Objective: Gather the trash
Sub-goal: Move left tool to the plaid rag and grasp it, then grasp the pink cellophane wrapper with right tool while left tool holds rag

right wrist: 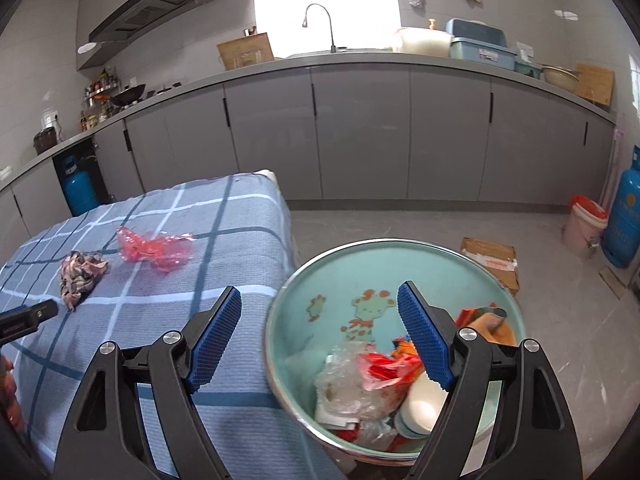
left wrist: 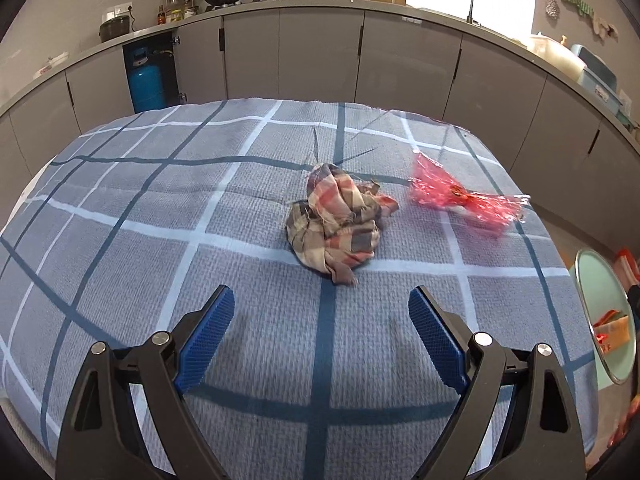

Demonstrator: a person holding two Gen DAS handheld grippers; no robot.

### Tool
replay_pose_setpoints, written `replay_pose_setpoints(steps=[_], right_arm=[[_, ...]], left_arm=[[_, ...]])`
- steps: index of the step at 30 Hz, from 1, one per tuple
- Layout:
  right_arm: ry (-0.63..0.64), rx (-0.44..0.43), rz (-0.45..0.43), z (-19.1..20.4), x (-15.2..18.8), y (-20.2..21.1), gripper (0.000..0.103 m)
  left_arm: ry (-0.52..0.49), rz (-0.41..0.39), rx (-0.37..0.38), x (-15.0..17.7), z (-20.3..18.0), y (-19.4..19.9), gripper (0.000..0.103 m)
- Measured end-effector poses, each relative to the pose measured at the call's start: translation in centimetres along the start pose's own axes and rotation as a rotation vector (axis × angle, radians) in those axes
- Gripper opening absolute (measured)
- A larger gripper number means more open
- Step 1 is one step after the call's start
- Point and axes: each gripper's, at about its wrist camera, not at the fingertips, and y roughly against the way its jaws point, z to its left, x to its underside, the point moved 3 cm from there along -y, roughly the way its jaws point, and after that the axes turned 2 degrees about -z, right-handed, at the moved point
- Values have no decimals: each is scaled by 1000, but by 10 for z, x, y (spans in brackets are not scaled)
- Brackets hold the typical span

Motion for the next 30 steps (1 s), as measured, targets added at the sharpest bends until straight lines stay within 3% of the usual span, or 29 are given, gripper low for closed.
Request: replay_pose_setpoints(steps=[13,14,15,21,30], right_arm=[[152,-113,39,71,-10,-21,88],[157,-119,43,76,-11,-25,88],[162,-129,51,81,-11,-28,88],[254,-151,91,110,-12,-51,88],[357,-167,118,144,-24,-92,88]], left_arm=[[-135,41,-54,-28,-7,-56,82],[-138,44,-39,-28,-7,-58,79],[-133,56,-17,-27,-6,-60,68],[-124,66,7,-28,-1,-63,36],[-60,69,-4,-27,34,-58,31]])
